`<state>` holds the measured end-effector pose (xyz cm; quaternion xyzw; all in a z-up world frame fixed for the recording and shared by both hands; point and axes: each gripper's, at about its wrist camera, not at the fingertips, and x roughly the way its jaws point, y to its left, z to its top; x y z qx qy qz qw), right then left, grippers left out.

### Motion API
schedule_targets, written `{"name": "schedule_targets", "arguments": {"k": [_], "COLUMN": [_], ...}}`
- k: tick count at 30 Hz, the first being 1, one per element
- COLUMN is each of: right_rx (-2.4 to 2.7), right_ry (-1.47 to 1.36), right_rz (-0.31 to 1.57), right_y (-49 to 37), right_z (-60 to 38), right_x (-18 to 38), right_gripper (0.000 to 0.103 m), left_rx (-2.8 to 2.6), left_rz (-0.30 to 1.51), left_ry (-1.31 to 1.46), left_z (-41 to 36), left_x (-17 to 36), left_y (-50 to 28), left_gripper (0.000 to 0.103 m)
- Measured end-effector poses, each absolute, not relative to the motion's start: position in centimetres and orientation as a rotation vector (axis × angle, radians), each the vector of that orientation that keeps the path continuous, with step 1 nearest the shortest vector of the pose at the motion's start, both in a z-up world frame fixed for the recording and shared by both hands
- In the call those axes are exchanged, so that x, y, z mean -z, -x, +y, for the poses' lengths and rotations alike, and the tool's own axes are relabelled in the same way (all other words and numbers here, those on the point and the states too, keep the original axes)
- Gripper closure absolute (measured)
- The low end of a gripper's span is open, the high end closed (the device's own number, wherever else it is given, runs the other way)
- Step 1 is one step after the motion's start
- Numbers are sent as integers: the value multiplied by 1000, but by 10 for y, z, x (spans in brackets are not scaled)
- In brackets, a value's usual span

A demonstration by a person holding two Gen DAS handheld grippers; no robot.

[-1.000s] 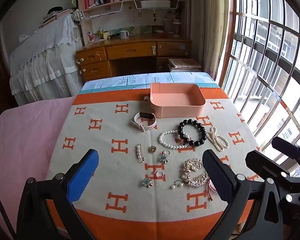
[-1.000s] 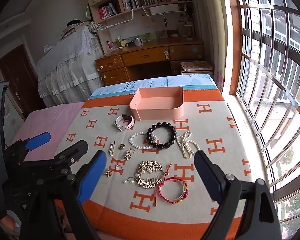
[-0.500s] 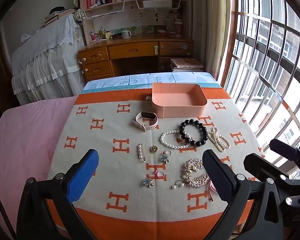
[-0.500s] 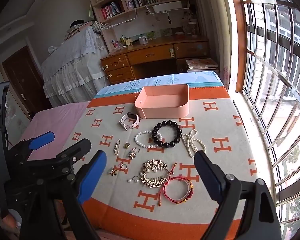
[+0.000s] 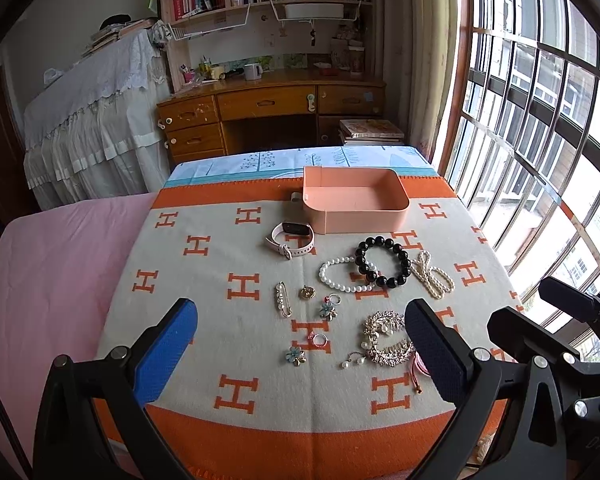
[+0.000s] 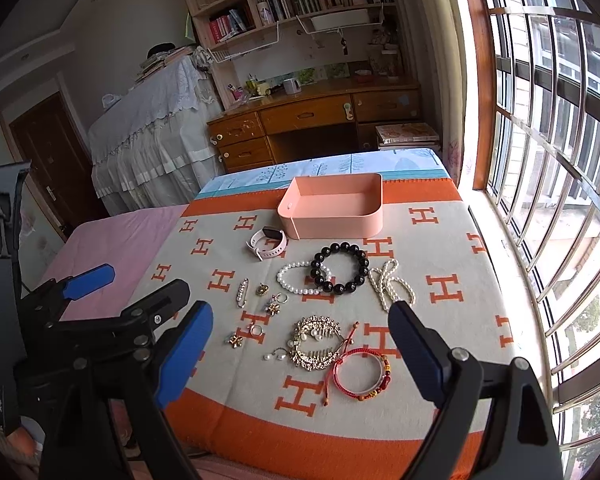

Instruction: Organize jewelry

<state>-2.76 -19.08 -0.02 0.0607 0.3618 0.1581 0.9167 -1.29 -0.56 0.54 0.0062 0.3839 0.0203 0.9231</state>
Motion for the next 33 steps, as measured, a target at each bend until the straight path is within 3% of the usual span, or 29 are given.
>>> {"name": "schedule_targets", "arguments": {"k": [19,33], "right_rx": [-316,-323], "right_ry": [-126,-136], "right_rz": [730,795], "right_y": [43,16], "right_z": [-195,-191], "right_x": [-2,6], "right_gripper": [13,13], "left_rx": [-40,-41], "left_rz": [798,863], "left_ry": [-5,3], "left_z": [-8,-3], "left_x": [-6,1], "left_y": [32,3], "left_gripper": [1,1]}}
